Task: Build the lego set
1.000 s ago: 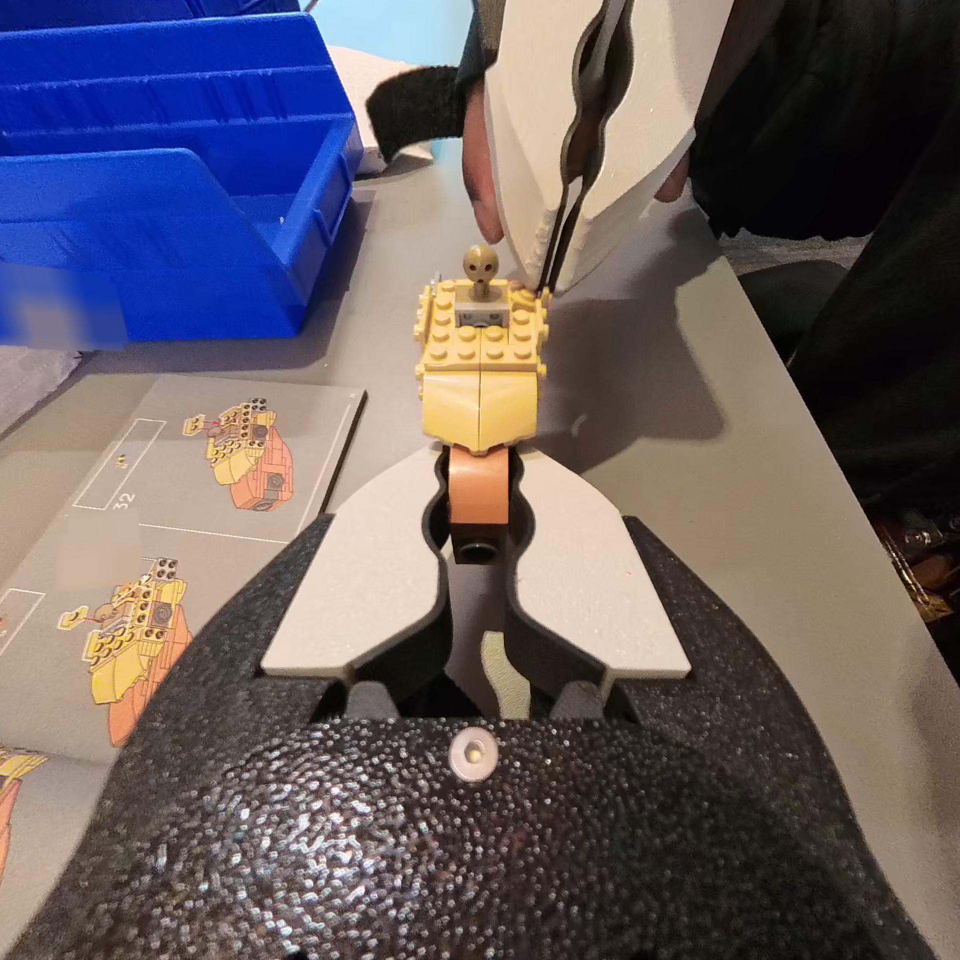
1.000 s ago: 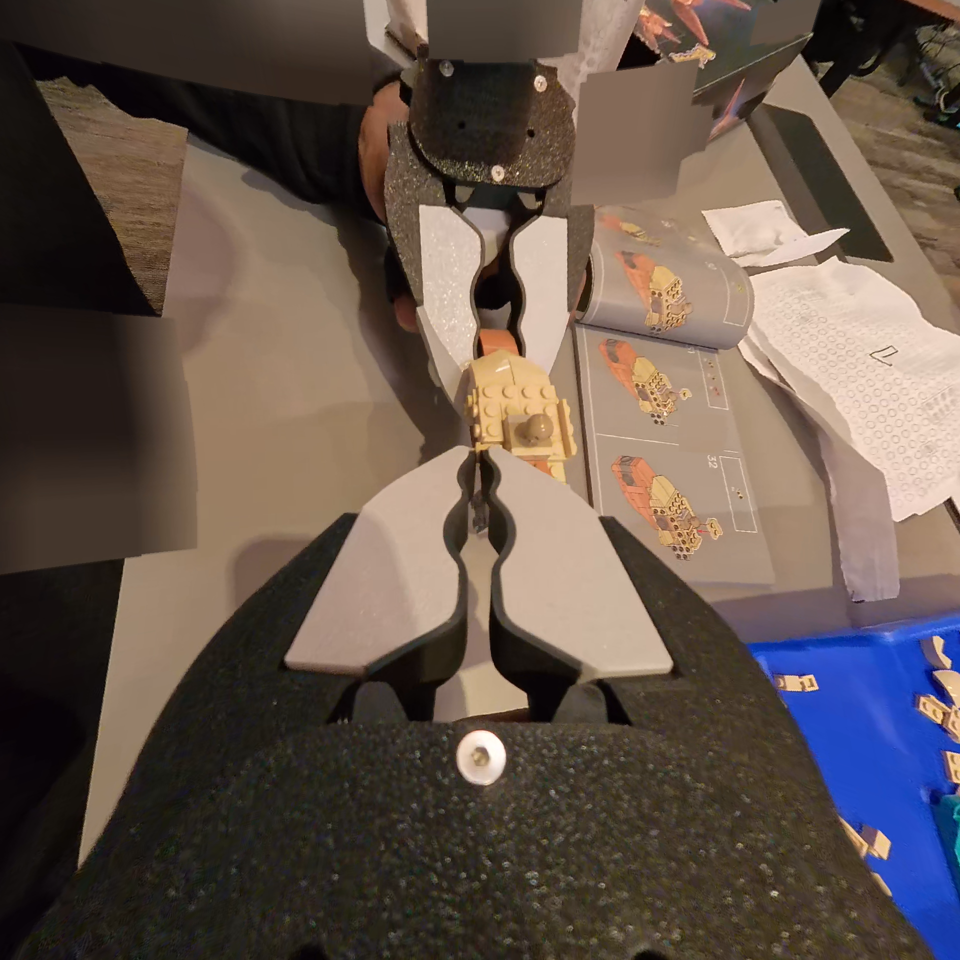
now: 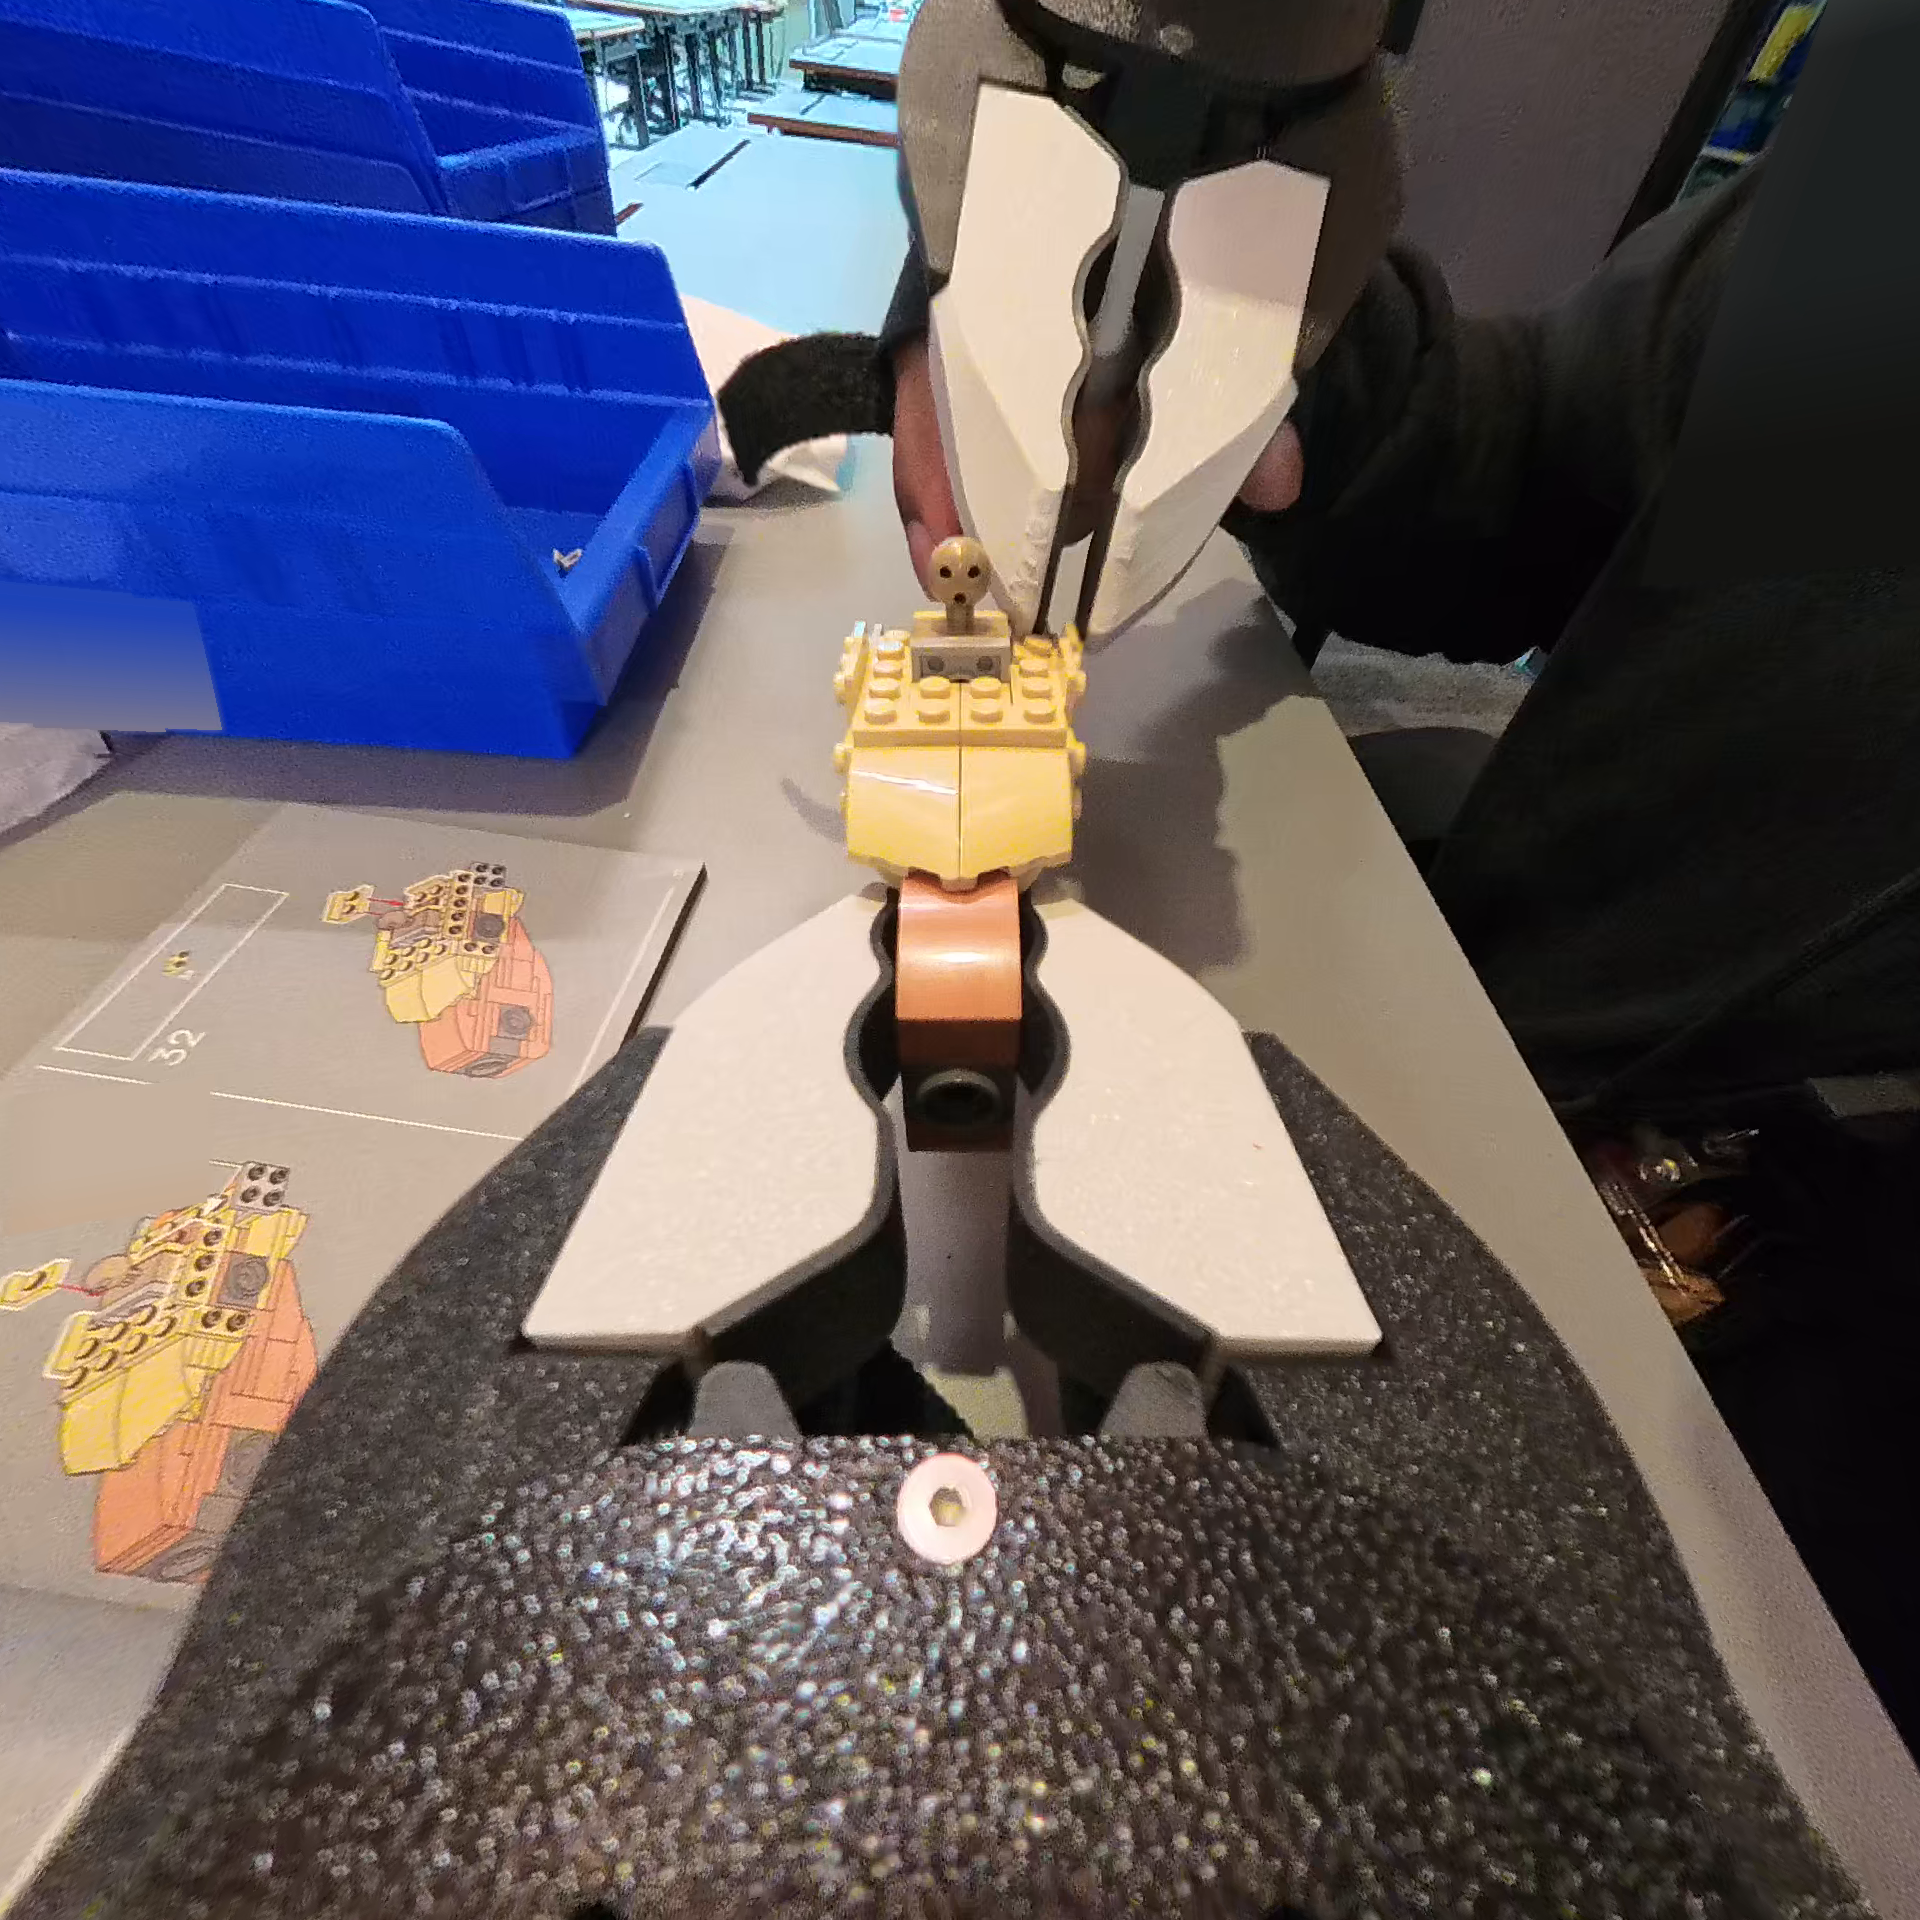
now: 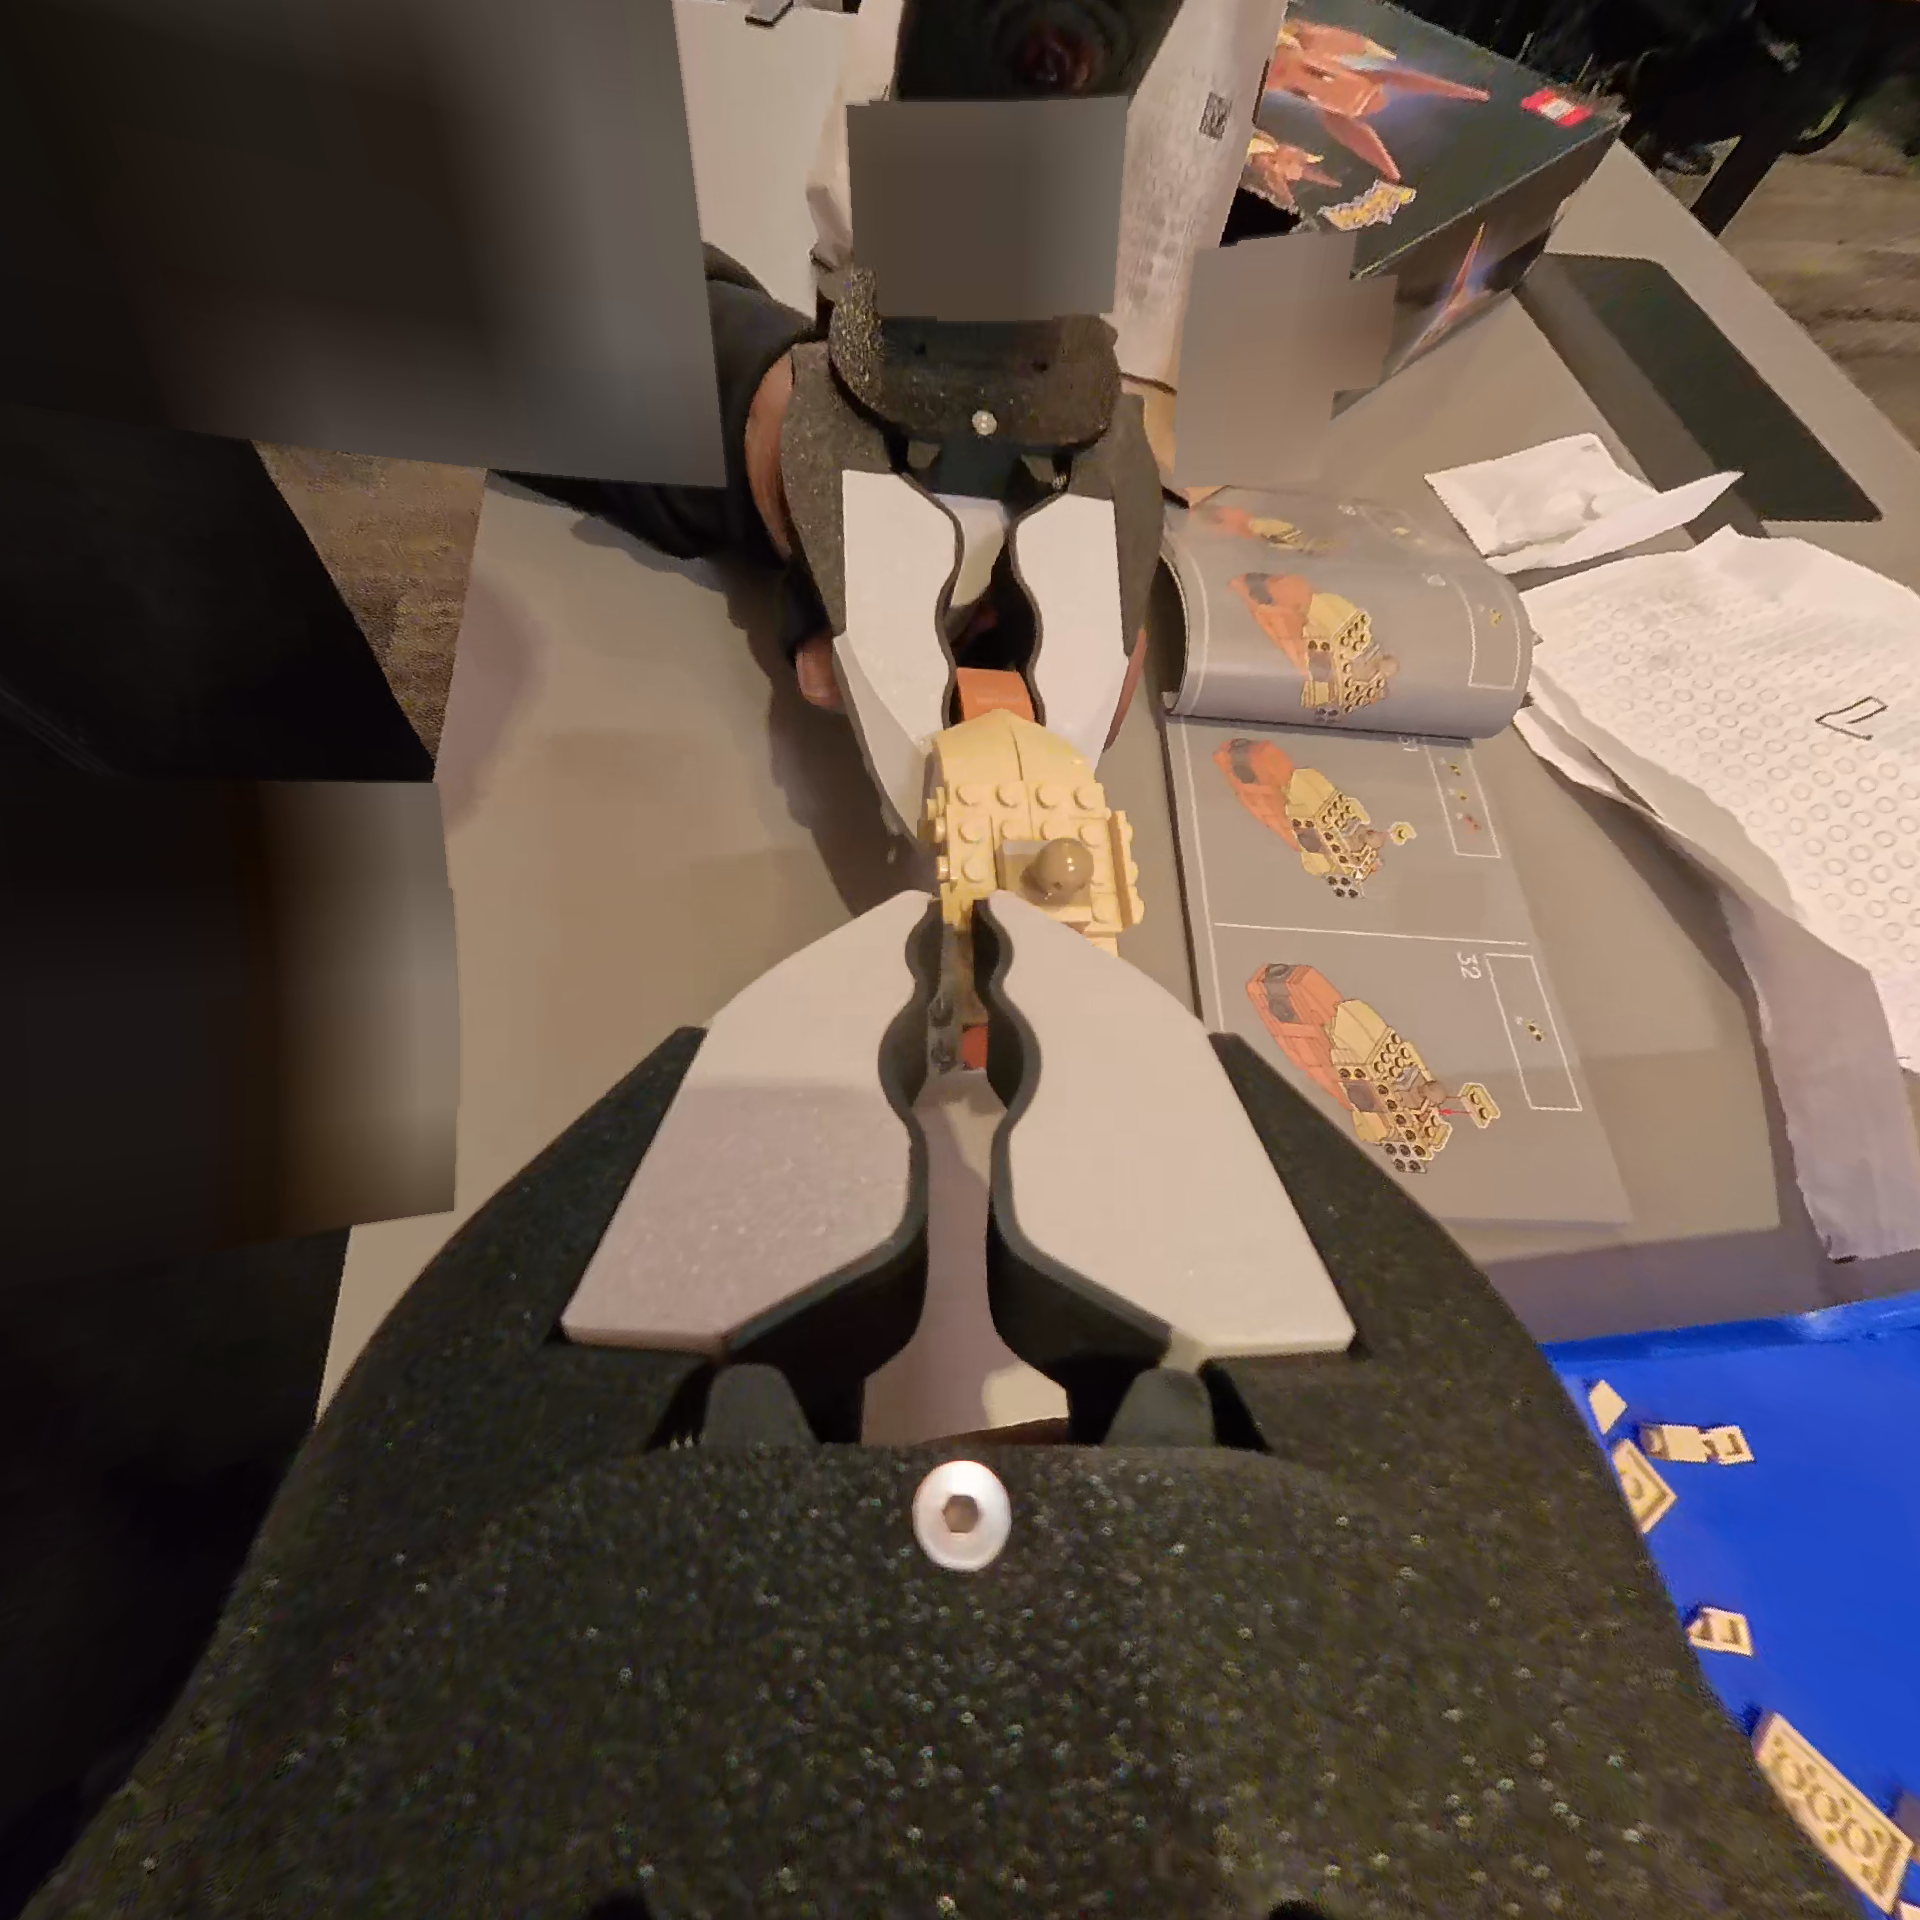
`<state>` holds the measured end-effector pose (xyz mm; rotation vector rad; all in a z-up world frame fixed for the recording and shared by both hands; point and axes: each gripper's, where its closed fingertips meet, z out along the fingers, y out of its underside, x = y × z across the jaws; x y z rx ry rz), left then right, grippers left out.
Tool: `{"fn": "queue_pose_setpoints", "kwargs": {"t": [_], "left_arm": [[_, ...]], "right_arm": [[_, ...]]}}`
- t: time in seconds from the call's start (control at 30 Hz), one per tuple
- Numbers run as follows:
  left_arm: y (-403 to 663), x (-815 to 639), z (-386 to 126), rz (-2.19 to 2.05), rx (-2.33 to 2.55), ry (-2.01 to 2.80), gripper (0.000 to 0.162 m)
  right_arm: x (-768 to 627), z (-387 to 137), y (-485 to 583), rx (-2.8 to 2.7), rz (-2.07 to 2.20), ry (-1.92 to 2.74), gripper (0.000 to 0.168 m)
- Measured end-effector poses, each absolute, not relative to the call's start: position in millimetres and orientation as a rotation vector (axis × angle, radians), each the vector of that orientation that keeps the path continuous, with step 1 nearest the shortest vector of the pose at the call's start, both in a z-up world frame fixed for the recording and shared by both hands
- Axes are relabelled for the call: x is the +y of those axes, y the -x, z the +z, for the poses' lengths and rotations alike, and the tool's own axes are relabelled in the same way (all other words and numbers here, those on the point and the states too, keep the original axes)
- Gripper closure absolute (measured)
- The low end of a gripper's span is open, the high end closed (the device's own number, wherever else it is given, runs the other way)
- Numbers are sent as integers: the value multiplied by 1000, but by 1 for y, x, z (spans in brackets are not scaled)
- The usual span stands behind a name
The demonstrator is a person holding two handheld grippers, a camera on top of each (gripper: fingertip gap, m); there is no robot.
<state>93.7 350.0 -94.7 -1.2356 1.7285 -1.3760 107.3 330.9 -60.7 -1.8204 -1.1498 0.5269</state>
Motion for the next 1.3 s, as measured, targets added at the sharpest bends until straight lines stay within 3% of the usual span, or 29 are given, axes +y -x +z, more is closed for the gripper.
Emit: {"fn": "queue_pose_setpoints", "kwargs": {"t": [1.3], "left_arm": [[-94,351,-84,-1515,1640,1267,144]], "right_arm": [[341,-45,-109,-1067,397,1760,153]]}}
